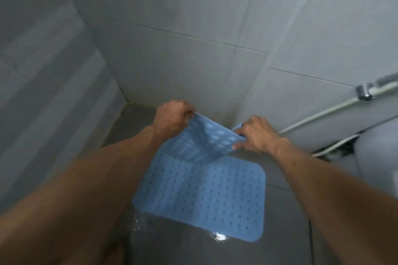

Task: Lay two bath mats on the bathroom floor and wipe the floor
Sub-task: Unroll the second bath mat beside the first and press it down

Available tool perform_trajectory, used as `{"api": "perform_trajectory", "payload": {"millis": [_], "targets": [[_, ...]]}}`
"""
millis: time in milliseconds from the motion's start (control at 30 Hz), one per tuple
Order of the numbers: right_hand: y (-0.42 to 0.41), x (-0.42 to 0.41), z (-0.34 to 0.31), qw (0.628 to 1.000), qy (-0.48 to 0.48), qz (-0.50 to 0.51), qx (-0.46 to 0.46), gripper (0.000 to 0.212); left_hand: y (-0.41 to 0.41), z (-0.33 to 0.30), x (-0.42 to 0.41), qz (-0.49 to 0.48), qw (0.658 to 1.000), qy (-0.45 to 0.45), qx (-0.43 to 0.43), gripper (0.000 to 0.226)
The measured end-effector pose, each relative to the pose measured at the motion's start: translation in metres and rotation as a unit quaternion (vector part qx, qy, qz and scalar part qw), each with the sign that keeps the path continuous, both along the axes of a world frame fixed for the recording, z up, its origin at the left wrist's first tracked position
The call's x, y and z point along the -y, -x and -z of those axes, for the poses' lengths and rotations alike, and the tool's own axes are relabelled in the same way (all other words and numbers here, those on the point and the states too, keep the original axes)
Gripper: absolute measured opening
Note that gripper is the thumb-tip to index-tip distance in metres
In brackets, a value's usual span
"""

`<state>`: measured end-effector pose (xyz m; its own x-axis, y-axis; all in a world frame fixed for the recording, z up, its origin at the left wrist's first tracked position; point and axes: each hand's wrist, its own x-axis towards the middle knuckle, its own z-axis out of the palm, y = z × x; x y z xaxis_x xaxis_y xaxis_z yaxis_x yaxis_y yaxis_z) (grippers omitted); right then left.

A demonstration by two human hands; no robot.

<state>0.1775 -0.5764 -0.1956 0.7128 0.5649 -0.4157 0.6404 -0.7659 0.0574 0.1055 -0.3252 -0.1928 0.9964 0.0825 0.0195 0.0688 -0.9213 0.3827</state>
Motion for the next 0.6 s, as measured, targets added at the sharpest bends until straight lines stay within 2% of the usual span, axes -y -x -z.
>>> {"api": "perform_trajectory", "payload": {"millis": [100, 167, 267, 367, 500, 600], "targets": [[0.037, 0.061, 0.000, 0.997, 0.035, 0.071, 0.004, 0.043, 0.016, -0.026, 0.014, -0.007, 0.999, 0.024, 0.024, 0.023], [0.064, 0.085, 0.008, 0.994, 0.029, 0.107, 0.005, 0.053, 0.026, -0.047, 0.007, 0.007, 0.999, 0.033, 0.027, 0.020], [0.100, 0.085, 0.025, 0.985, -0.037, 0.166, -0.023, 0.068, 0.041, -0.080, -0.010, 0.047, 0.997, 0.058, 0.012, 0.013], [0.133, 0.057, 0.046, 0.973, -0.084, 0.199, -0.080, 0.060, 0.061, -0.102, -0.025, 0.061, 0.994, 0.086, 0.015, 0.019], [0.189, 0.024, 0.071, 0.925, -0.170, 0.290, -0.175, 0.032, 0.089, -0.119, -0.062, 0.020, 0.995, 0.084, 0.050, 0.015], [0.230, -0.002, 0.079, 0.866, -0.266, 0.375, -0.196, 0.027, 0.121, -0.131, -0.103, 0.007, 0.998, 0.056, 0.025, 0.014]]}}
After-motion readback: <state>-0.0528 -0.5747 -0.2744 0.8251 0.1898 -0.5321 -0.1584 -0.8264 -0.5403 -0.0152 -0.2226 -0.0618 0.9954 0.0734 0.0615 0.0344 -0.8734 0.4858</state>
